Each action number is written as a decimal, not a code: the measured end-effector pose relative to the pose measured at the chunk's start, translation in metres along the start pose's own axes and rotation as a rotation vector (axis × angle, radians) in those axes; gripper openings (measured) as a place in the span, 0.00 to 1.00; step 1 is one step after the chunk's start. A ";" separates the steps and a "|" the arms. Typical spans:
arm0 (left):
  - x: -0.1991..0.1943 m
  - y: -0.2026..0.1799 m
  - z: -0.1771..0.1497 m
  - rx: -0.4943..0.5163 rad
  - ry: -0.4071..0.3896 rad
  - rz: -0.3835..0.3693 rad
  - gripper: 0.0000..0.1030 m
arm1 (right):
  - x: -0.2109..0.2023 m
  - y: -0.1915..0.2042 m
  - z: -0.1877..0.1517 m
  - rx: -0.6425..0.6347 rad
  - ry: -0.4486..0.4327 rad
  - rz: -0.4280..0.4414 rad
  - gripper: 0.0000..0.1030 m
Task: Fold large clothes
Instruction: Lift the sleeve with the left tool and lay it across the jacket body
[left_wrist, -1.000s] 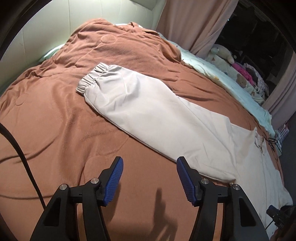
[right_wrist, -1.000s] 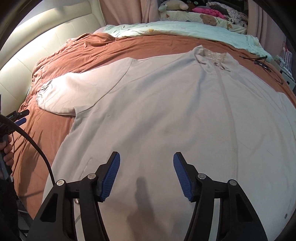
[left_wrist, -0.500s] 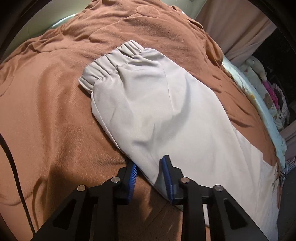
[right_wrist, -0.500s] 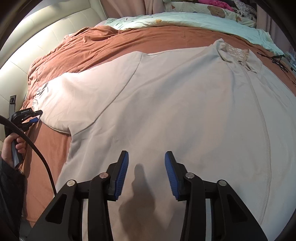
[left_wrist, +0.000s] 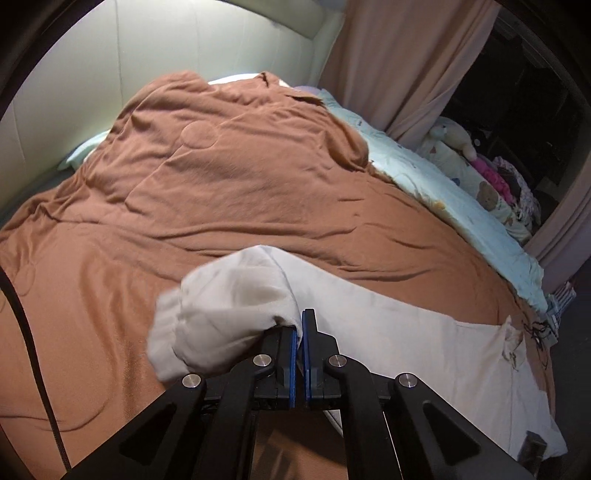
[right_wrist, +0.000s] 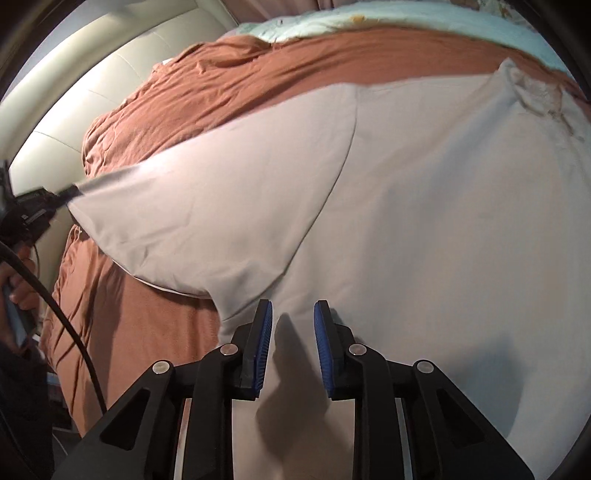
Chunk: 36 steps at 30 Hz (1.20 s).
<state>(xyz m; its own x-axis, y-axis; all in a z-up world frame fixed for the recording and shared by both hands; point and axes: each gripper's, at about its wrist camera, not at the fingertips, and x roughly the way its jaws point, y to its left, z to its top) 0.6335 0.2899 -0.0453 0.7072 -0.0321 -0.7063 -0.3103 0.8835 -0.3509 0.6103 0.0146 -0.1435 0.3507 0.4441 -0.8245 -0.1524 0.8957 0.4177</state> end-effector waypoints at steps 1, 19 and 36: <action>-0.005 -0.012 0.006 0.012 -0.006 -0.015 0.02 | 0.009 0.000 0.001 -0.007 0.010 -0.001 0.20; -0.091 -0.226 0.000 0.284 -0.053 -0.269 0.02 | -0.107 -0.097 -0.041 0.042 -0.151 0.073 0.38; -0.078 -0.384 -0.097 0.576 0.101 -0.384 0.02 | -0.214 -0.201 -0.130 0.236 -0.280 0.099 0.52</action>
<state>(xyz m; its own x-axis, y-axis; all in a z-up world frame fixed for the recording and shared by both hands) 0.6357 -0.0926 0.0848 0.6279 -0.4104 -0.6613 0.3557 0.9070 -0.2252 0.4460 -0.2577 -0.1007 0.5885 0.4762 -0.6533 0.0072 0.8050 0.5933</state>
